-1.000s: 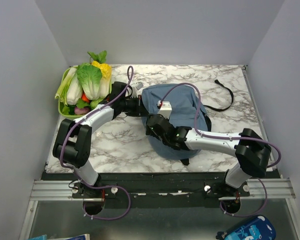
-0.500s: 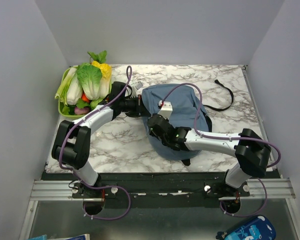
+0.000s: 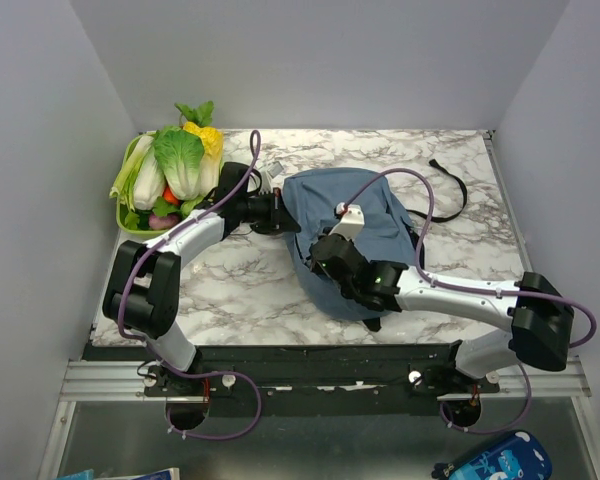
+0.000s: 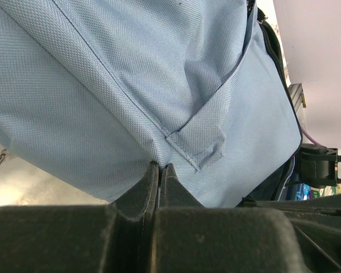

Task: Pack the student bag
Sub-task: Zip the student bag at the center of the board.

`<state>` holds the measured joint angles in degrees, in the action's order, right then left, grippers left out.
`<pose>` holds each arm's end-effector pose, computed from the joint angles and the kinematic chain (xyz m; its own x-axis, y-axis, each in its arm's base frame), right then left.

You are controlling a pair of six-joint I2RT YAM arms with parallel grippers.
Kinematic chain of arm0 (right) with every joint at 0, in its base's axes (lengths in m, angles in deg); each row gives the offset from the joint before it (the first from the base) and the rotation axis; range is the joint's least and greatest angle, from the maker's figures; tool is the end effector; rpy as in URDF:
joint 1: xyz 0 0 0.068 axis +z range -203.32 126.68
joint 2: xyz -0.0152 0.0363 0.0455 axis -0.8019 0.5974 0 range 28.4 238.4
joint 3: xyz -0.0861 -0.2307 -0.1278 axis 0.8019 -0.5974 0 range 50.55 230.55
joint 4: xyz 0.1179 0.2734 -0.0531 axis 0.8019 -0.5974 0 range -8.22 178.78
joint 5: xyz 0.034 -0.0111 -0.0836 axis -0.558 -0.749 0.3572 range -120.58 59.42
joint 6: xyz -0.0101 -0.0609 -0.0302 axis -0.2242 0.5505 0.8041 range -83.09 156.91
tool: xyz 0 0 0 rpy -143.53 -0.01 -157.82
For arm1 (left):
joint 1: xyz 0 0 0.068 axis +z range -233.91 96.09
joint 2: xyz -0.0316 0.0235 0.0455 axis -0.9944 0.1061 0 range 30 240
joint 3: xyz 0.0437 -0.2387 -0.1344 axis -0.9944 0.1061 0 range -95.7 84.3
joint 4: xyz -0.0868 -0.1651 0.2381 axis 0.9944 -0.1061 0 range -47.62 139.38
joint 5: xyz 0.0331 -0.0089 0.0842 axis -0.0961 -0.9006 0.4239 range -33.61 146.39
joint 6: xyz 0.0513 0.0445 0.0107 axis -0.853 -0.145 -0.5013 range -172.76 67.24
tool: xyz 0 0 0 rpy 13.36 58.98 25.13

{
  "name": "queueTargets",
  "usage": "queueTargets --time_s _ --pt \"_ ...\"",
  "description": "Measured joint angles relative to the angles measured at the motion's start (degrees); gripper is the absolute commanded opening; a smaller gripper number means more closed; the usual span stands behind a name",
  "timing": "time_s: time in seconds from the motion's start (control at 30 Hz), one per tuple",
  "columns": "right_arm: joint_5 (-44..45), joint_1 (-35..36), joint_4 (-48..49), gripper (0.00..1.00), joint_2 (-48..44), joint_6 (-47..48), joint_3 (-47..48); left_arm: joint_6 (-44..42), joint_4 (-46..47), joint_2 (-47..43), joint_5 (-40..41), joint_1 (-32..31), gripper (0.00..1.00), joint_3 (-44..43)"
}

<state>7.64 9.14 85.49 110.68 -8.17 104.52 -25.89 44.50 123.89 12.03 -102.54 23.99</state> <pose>0.2000 0.3090 0.2344 -0.4918 0.2601 -0.8310 -0.1483 0.9154 0.3743 0.3673 -0.1648 0.2015 -0.8634 -0.0499 -0.5020 0.4002 0.5381 -0.7418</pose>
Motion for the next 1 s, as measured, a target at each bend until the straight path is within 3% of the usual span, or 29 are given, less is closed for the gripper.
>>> queueTargets --time_s 0.37,0.57,1.0 --pt "3.3 3.0 -4.0 0.00 -1.1 -1.8 -0.5 0.2 -0.5 0.4 -0.3 0.5 0.00 -0.2" --pt "7.0 8.0 -11.7 0.01 -8.1 -6.7 -2.8 0.2 -1.3 1.4 -1.4 1.4 0.00 -1.7" --pt "15.5 19.8 -42.5 0.00 -12.3 -36.5 -2.9 -1.3 -5.7 6.8 -1.2 3.1 0.00 -8.2"
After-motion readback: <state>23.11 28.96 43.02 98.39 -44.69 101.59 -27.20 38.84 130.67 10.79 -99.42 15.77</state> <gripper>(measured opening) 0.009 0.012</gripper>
